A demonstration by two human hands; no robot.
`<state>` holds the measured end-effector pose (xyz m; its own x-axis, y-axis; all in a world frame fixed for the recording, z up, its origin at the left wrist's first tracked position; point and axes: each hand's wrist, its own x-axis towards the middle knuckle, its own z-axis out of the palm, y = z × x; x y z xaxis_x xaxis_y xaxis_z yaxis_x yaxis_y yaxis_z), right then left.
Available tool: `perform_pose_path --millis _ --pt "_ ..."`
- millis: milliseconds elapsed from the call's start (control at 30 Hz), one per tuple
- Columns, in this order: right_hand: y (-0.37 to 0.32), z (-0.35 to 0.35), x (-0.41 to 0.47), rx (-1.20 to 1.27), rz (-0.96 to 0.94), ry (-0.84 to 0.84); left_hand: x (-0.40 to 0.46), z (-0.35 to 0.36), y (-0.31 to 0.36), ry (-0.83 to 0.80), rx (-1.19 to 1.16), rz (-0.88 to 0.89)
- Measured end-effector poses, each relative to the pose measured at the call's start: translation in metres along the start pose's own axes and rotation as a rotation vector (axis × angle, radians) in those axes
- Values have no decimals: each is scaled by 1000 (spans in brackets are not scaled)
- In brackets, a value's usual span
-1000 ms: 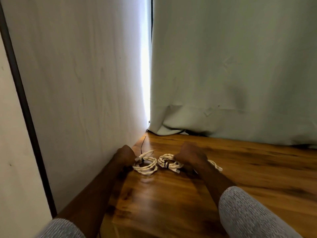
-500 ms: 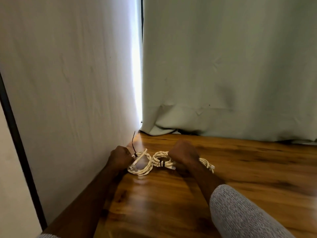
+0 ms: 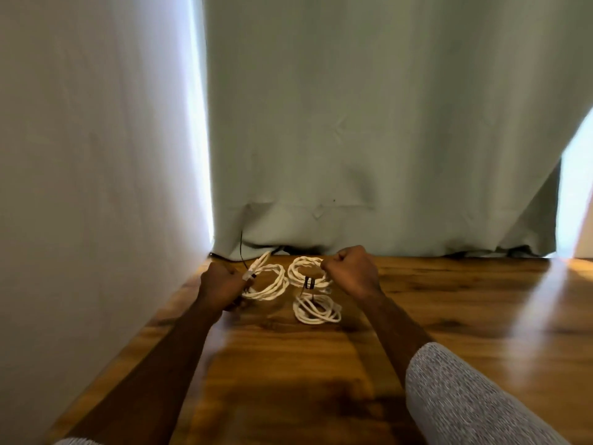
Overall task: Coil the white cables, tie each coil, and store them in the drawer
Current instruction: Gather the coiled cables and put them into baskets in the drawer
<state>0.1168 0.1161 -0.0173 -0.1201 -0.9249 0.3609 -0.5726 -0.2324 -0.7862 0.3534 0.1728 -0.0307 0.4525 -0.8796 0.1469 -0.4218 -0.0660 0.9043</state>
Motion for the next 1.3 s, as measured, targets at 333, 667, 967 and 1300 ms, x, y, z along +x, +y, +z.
perform_pose_path --millis 333,667,967,1300 --pt "108 -129 5 23 113 191 -42 137 67 -215 8 112" --pt "200 -296 -80 13 323 430 -134 274 143 -449 -55 220" --pt "258 -418 -185 -164 465 672 -280 380 182 -818 -99 263" --pt "298 -512 -293 -259 614 822 -407 419 188 -1160 71 531"
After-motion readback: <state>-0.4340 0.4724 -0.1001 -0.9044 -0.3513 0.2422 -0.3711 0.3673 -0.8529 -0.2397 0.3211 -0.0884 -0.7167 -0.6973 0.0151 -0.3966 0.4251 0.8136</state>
